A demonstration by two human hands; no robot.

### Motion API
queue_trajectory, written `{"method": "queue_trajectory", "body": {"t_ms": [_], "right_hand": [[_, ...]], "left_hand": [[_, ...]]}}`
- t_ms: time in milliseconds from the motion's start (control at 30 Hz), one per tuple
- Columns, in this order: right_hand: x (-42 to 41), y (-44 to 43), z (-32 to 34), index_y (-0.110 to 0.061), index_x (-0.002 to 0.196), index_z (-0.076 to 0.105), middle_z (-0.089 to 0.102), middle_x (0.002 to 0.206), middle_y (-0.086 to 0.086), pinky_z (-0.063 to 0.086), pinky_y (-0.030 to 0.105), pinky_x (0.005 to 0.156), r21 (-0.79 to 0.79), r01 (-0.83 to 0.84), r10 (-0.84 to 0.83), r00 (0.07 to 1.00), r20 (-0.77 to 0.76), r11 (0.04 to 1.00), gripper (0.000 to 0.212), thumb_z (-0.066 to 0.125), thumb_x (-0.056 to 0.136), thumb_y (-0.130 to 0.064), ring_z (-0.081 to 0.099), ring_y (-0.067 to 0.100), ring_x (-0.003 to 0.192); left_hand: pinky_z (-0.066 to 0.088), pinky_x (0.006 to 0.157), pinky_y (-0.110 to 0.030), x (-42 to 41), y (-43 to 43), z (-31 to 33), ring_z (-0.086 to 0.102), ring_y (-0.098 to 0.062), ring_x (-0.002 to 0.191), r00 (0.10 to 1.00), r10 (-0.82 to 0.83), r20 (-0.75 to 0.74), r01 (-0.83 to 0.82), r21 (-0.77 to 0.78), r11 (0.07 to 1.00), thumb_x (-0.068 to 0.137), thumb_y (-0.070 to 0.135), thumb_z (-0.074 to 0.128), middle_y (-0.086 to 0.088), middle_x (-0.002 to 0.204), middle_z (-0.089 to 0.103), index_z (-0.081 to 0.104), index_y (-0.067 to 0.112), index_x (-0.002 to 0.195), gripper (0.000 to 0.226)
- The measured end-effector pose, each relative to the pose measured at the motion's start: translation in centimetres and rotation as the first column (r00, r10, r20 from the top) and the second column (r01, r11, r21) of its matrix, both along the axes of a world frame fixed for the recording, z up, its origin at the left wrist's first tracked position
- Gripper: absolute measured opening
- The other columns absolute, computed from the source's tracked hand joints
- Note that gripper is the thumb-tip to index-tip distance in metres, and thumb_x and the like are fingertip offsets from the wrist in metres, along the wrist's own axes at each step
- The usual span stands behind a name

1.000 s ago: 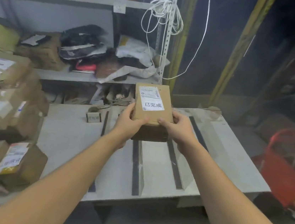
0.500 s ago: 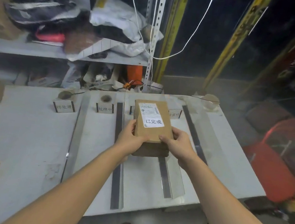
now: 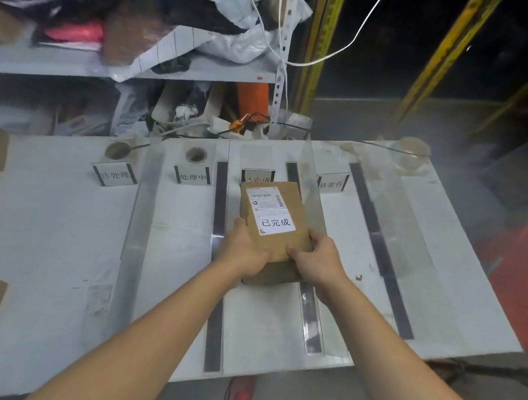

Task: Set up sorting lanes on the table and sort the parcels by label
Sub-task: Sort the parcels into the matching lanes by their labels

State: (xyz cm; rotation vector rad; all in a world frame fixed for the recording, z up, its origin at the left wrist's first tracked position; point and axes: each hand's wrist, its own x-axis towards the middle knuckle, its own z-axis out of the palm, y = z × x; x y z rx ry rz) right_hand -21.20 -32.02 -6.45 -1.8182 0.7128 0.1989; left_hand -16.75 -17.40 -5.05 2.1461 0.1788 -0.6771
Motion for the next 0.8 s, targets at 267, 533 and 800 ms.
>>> {"method": "queue_trajectory", "body": {"t_ms": [267, 533, 800], "right_hand": [[-0.1, 1.6, 0.0, -0.016, 0.100, 0.065, 0.073, 0.100, -0.001, 0.055, 0.033, 0.084, -0.172, -0.017, 0.011, 0.999, -0.035, 0.985, 0.024, 0.067, 0.079, -0.003, 0.068, 0.023, 0.096], [-0.5, 1.3, 5.5, -0.013, 0.135, 0.055, 0.064, 0.111, 0.002, 0.043, 0.025, 0.081, -0.372, -0.192, 0.217, 0.976, 0.027, 0.908, 0.050, 0.065, 0.085, -0.018, 0.059, 0.022, 0.104], [-2.2, 7.4, 12.9, -0.018, 0.139, 0.051, 0.060, 0.133, 0.005, 0.049, 0.036, 0.090, -0.688, -0.373, 0.592, 0.800, 0.102, 0.623, 0.050, 0.057, 0.089, -0.015, 0.056, 0.028, 0.122]], "left_hand": [[0.052, 0.075, -0.028, -0.7, -0.1, 0.6, 0.063, -0.020, 0.099, 0.974, -0.154, 0.167, 0.137, 0.110, 0.984, 0.072, 0.024, 0.070, 0.007, 0.116, 0.064, 0.043, 0.035, 0.133, 0.068], [0.045, 0.093, -0.031, -1.3, 2.5, 5.9, 0.052, -0.026, 0.125, 0.909, -0.202, 0.365, 0.140, 0.188, 0.972, 0.080, 0.023, 0.075, -0.004, 0.134, 0.056, 0.048, 0.020, 0.138, 0.064], [0.047, 0.091, -0.039, -5.2, 11.7, 13.5, 0.051, -0.028, 0.122, 0.820, -0.279, 0.501, -0.123, 0.629, 0.767, 0.078, 0.042, 0.073, 0.000, 0.136, 0.054, 0.045, 0.027, 0.137, 0.067]]}}
